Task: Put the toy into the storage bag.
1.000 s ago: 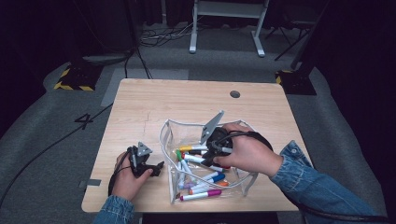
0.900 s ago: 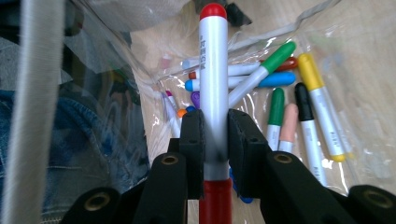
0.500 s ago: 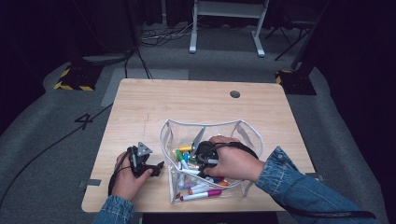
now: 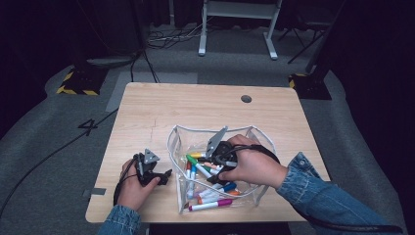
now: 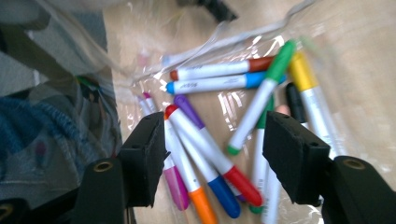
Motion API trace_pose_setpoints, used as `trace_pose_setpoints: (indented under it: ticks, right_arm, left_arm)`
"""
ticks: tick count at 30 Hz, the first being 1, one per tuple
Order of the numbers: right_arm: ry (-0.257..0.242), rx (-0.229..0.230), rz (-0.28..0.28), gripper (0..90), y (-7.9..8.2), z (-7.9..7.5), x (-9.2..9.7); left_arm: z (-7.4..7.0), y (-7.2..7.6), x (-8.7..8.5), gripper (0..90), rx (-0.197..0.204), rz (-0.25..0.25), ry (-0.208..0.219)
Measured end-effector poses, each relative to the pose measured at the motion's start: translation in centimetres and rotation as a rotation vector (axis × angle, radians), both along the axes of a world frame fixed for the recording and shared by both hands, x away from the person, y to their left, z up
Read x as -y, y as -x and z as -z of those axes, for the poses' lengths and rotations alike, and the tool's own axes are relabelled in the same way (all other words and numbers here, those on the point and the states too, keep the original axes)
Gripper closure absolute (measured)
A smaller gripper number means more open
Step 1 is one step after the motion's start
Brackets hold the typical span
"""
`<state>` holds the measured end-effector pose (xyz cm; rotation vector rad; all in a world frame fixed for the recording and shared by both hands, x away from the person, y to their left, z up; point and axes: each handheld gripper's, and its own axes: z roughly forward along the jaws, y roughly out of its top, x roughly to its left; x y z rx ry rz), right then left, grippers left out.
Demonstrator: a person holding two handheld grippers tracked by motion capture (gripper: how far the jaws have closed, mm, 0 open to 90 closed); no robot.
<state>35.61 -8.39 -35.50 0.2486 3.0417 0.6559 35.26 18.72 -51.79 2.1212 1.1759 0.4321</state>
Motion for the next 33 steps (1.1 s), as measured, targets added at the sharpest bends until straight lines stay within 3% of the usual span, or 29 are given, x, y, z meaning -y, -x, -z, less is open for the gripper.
trace_pose_setpoints:
  ticks: [12, 17, 29, 33]
  right_arm:
    - [-0.135, 0.074, 0.101, 40.5, -1.1, -4.4, 3.8]
    - [-0.188, 0.083, 0.177, 39.9, -1.5, -5.7, 6.2]
    - [-0.273, 0.114, 0.34, 39.9, -2.3, -7.2, 13.2]
    - [-0.272, 0.12, 0.39, 39.9, -2.3, -7.0, 15.3]
  left_arm:
    - [0.0, 0.0, 0.0, 12.0, 0.0, 0.0, 0.0]
    - [0.0, 0.0, 0.0, 12.0, 0.0, 0.0, 0.0]
    - [0.0, 0.0, 0.0, 12.0, 0.0, 0.0, 0.001]
    - [0.0, 0.0, 0.0, 12.0, 0.0, 0.0, 0.0]
